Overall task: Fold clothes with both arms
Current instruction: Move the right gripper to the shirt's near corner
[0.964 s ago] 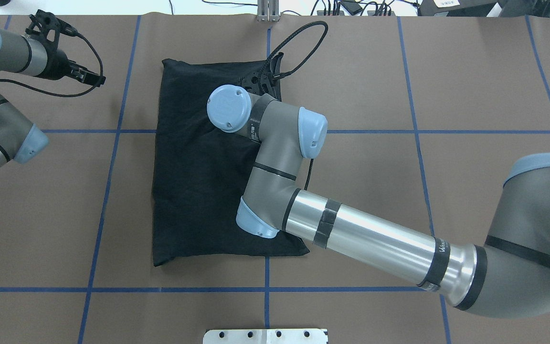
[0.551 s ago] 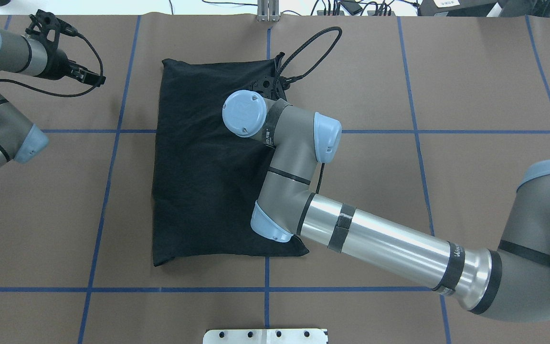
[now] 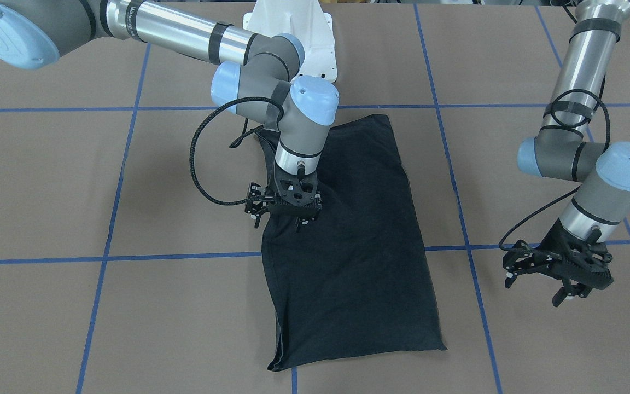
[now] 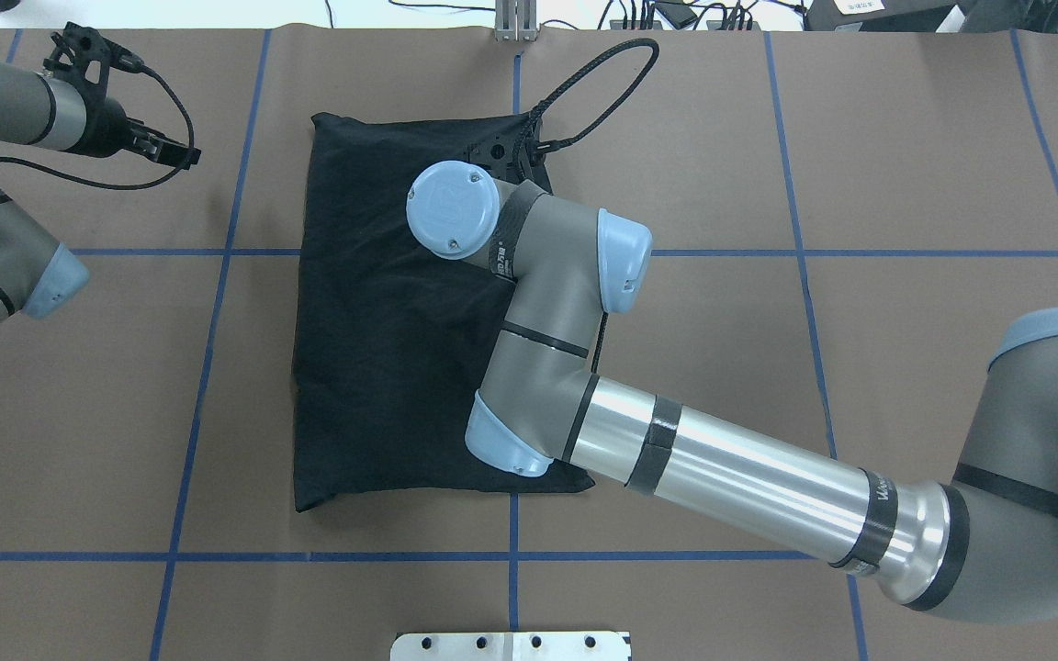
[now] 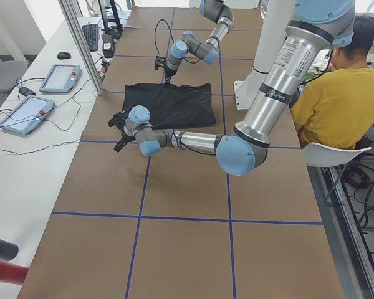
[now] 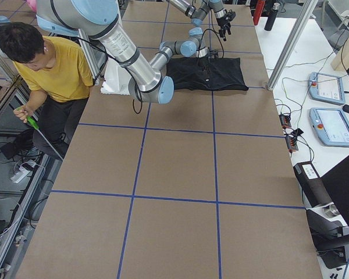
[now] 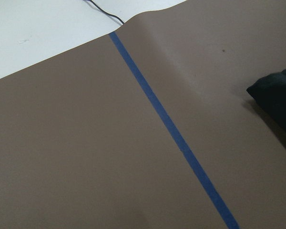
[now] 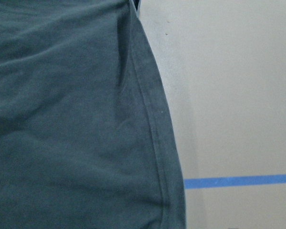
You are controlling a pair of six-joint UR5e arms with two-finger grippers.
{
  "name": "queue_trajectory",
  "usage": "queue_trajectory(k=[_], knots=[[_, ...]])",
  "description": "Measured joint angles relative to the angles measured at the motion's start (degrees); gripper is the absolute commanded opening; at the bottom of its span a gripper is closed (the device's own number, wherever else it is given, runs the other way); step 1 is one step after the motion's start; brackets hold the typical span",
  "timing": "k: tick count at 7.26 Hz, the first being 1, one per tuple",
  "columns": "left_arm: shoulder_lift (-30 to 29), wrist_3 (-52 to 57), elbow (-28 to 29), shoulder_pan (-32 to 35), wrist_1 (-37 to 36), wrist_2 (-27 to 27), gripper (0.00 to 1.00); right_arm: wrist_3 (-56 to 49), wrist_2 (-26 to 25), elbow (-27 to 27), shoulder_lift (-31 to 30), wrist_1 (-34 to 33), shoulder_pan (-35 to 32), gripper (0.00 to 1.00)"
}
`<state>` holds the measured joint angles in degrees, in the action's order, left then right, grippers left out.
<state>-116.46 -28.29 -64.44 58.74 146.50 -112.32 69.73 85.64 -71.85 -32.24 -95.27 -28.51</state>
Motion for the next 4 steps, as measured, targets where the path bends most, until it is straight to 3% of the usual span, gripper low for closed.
queue_trajectory(k=[4], knots=[[0.0,-0.2,0.0,0.0,0.3,0.0,1.00,4.3,-0.5,-1.9,0.4,-8.8,5.8,1.00]])
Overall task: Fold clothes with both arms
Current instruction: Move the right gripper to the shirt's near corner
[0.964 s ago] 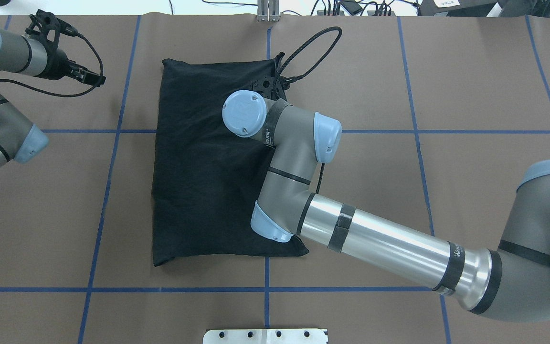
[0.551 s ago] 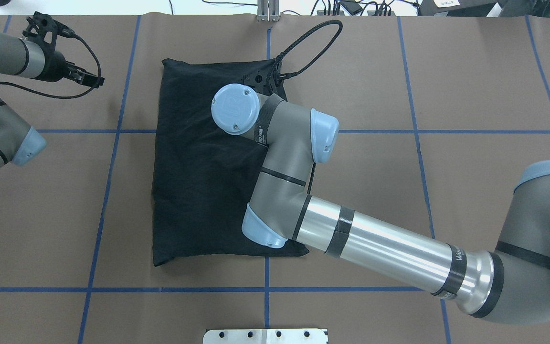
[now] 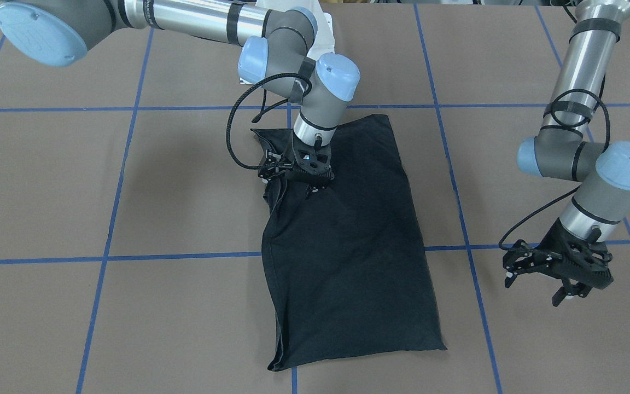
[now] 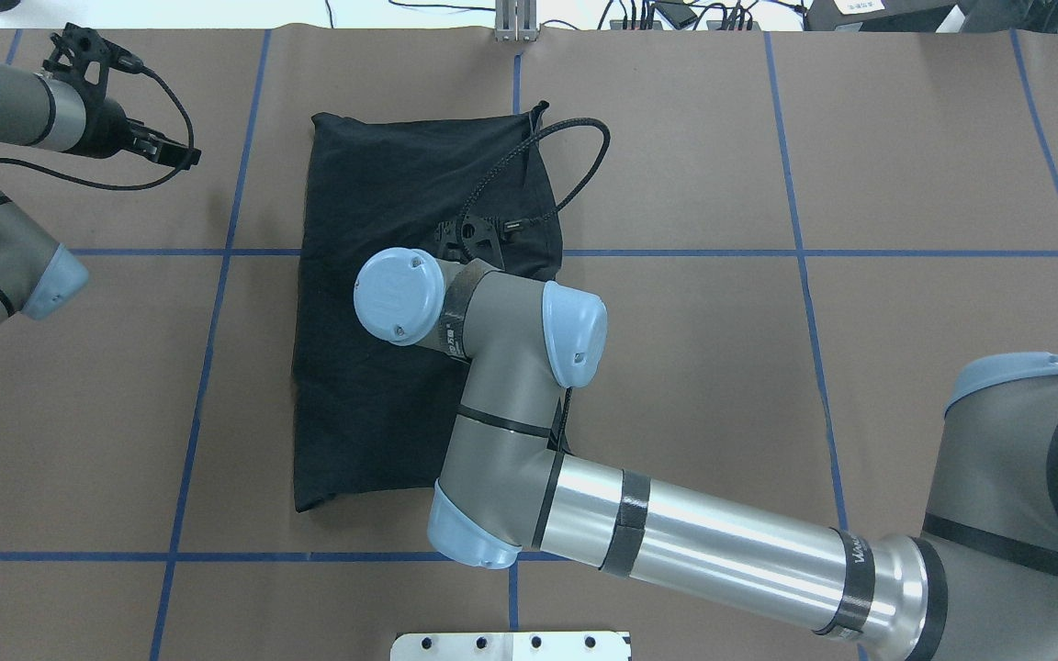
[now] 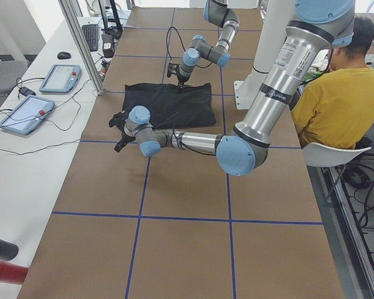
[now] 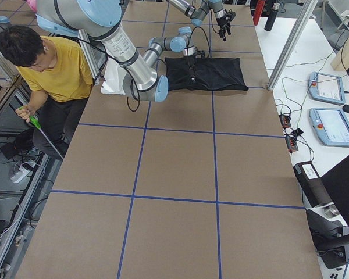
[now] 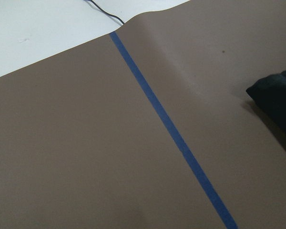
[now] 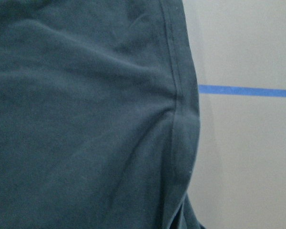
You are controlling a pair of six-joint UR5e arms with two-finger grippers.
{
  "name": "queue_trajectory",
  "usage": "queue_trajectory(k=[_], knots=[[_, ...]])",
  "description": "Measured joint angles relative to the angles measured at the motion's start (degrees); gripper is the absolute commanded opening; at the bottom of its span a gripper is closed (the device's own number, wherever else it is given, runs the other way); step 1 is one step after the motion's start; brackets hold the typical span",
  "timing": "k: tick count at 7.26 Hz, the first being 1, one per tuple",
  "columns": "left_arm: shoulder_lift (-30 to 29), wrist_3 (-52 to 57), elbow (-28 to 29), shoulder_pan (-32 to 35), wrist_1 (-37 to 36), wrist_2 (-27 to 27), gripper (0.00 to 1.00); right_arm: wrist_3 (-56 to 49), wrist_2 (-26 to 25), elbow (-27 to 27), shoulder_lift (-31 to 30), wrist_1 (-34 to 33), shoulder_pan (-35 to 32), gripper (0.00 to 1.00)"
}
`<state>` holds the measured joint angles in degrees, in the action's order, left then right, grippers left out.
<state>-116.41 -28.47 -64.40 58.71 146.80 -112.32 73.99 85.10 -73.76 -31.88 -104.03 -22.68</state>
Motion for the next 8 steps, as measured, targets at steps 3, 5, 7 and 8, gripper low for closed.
queue_trajectory(k=[3,5,7,8], knots=[[0.0,0.0,0.1,0.0,0.1,0.0,1.00,-0.1,-1.4,-0.4,-0.5,-3.5,0.9,1.00],[0.0,0.0,0.2,-0.1,0.1,0.0,1.00,-0.8,-2.5,-1.4,-1.5,-4.8,0.9,1.00],[0.0,0.0,0.2,-0.1,0.1,0.0,1.00,-2.0,-3.1,-8.7,-6.8,-7.2,1.1,1.00],[0.0,-0.3,0.1,-0.1,0.2,0.0,1.00,-2.8,-3.8,-13.8,-11.2,-7.8,1.4,1.00]])
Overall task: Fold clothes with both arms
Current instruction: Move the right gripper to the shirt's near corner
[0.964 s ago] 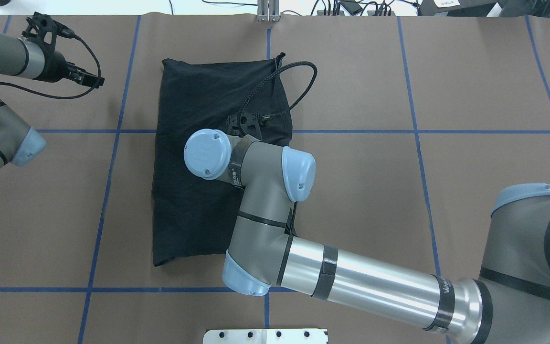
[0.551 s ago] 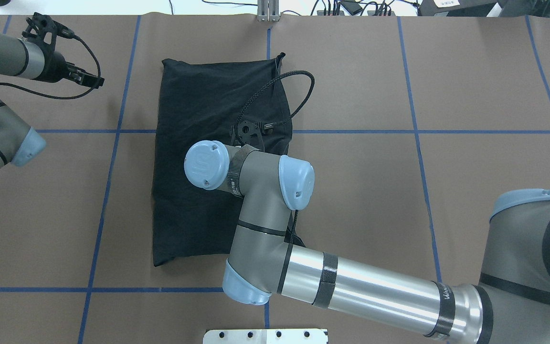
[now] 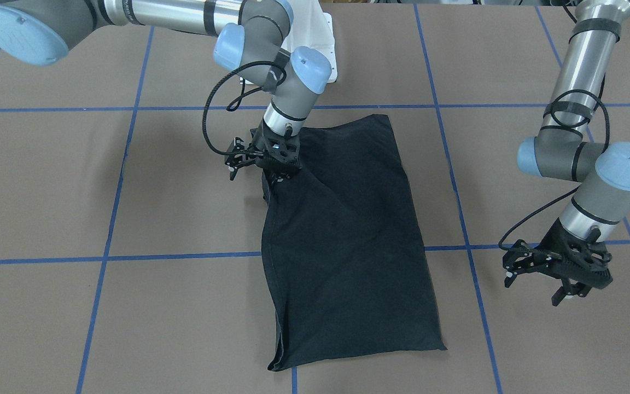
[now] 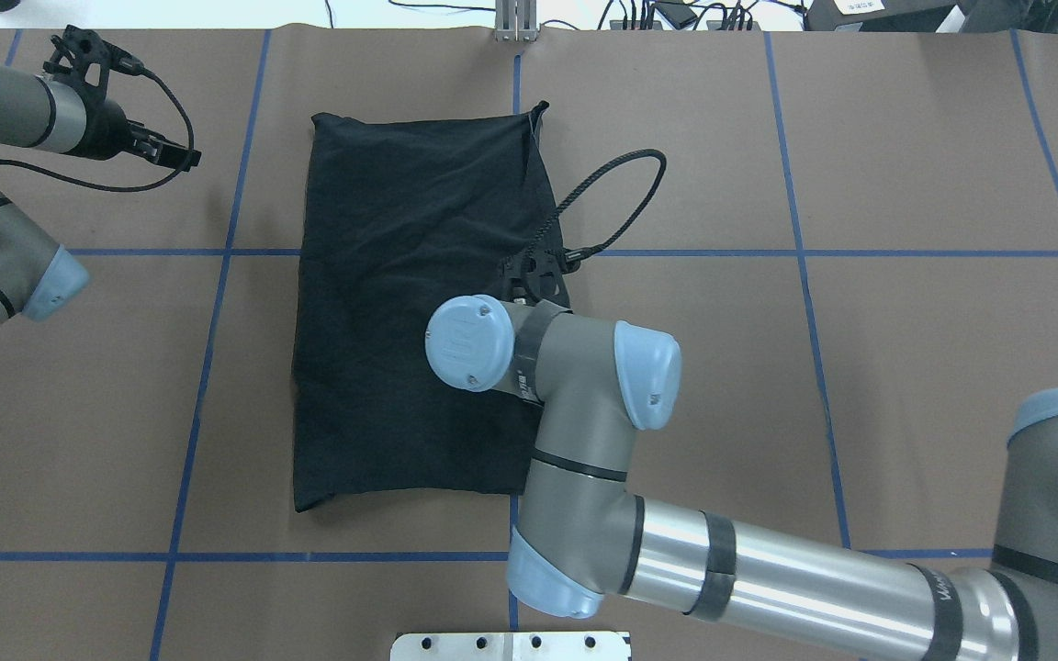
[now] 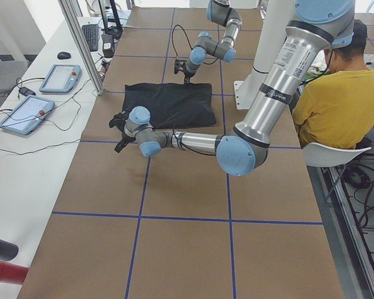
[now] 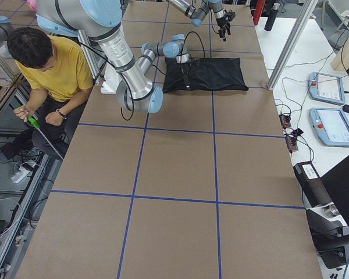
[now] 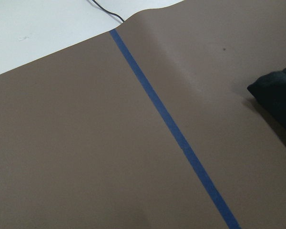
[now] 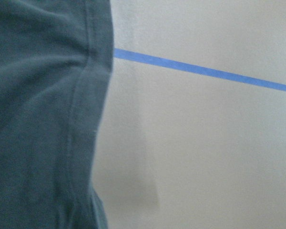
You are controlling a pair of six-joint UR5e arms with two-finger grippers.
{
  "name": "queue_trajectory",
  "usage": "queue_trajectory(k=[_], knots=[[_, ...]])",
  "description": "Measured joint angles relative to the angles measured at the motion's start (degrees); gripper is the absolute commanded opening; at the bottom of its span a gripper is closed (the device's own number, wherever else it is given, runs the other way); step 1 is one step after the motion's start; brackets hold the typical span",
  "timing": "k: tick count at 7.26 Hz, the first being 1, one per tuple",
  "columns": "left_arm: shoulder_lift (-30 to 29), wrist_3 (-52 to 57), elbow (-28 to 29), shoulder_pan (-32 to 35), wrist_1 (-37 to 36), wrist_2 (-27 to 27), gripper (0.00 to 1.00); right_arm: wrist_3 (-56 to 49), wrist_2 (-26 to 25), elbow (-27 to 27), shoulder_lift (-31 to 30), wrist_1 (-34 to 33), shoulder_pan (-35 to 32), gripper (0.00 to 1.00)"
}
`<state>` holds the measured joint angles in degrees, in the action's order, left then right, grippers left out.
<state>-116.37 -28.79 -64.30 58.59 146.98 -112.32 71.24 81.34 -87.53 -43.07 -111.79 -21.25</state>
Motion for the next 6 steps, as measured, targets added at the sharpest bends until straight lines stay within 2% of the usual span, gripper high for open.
queue_trajectory(k=[2,4,6], knots=[[0.5,-0.8,-0.2,-0.1,0.8,0.0,1.00,-2.1,-0.6,-7.5,-6.4,-0.3,0.2,1.00],[1.2,-2.8,-0.9,-0.1,2.1,0.0,1.00,-2.8,-0.2,-12.2,-7.5,-0.1,-0.5,1.00],[2.4,-12.3,-5.6,-0.9,2.2,-0.6,1.00,2.1,1.8,-17.9,-7.3,0.5,-1.2,1.00]])
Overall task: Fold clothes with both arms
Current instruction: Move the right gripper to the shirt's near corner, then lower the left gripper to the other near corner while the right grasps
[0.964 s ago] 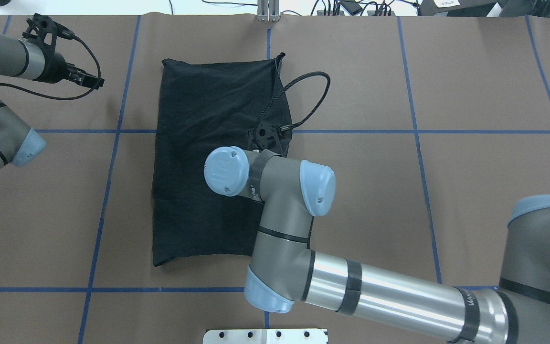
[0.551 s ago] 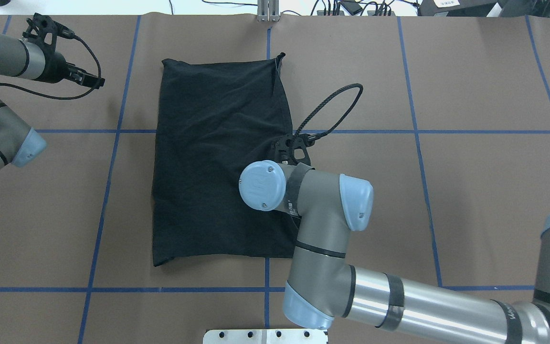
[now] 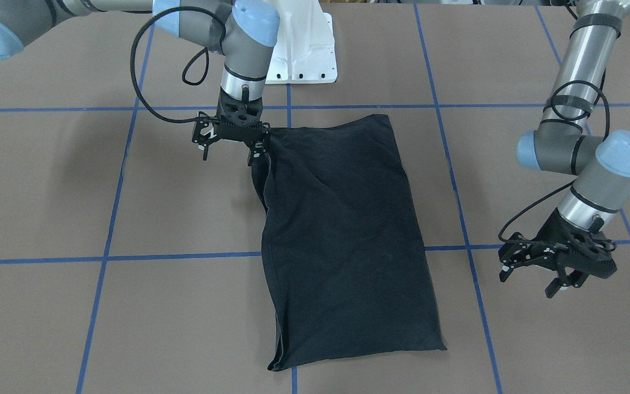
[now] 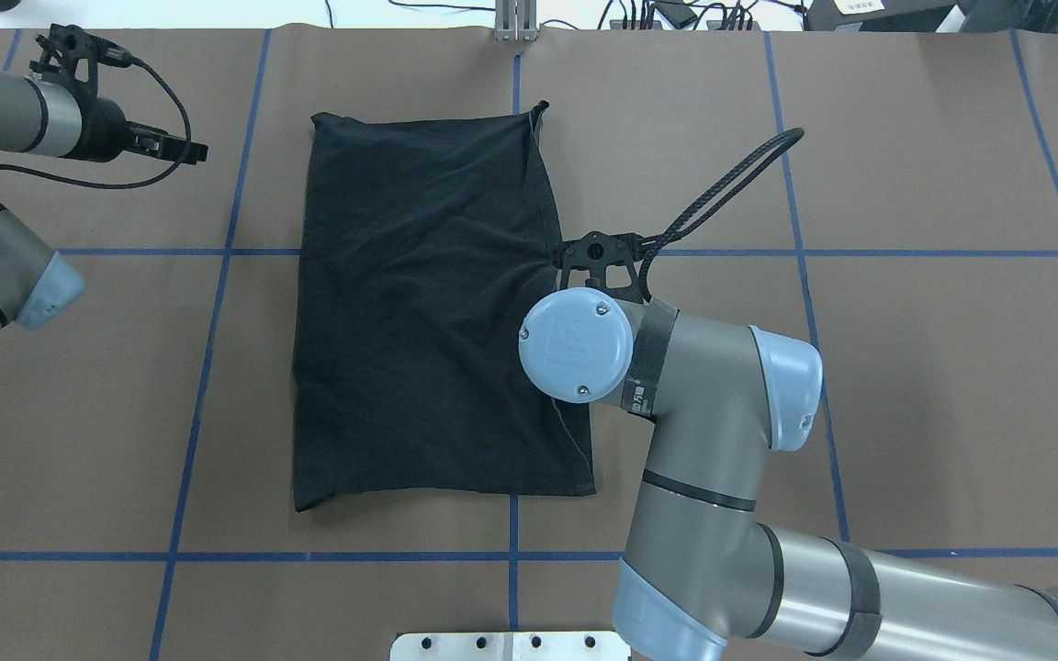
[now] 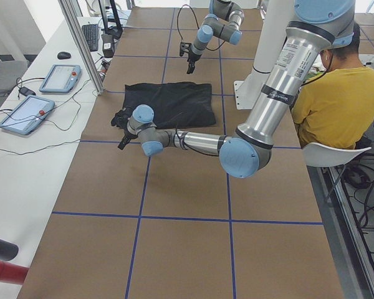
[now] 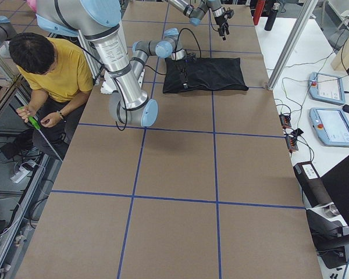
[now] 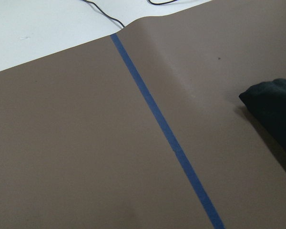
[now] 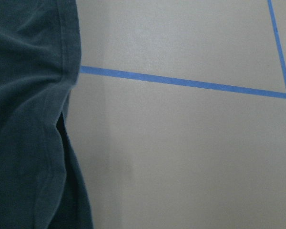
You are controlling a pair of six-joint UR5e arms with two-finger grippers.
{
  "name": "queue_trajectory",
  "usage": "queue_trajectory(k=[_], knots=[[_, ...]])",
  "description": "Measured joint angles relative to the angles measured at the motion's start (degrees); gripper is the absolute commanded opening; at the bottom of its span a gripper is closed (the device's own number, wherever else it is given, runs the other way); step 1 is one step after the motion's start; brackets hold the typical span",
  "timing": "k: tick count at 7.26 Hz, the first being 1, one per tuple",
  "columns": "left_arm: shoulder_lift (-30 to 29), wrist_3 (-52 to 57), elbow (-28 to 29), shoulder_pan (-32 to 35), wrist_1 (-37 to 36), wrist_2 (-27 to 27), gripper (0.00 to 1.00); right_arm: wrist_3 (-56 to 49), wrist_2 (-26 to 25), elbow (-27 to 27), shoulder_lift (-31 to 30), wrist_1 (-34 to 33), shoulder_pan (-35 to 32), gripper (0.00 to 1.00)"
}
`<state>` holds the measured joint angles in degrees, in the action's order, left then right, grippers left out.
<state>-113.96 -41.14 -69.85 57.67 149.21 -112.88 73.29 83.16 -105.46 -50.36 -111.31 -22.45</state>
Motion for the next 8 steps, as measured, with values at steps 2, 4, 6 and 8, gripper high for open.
queue_trajectory(k=[2,4,6,8], knots=[[4.3,-13.0,-9.2,-4.7,-0.3,0.2,1.00,11.2,1.1,-4.0,-0.7,4.5,0.4,1.00],[10.2,-24.9,-19.4,-12.8,-0.5,4.5,1.00,21.4,0.2,-5.2,-4.6,17.0,2.4,1.00],[15.9,-34.2,-27.9,-22.8,-0.5,10.8,1.00,25.9,-4.1,-5.6,-6.6,21.6,5.0,1.00],[20.8,-39.8,-33.4,-32.1,-0.7,17.0,1.00,26.7,-5.9,-6.3,-7.2,22.4,6.1,1.00]])
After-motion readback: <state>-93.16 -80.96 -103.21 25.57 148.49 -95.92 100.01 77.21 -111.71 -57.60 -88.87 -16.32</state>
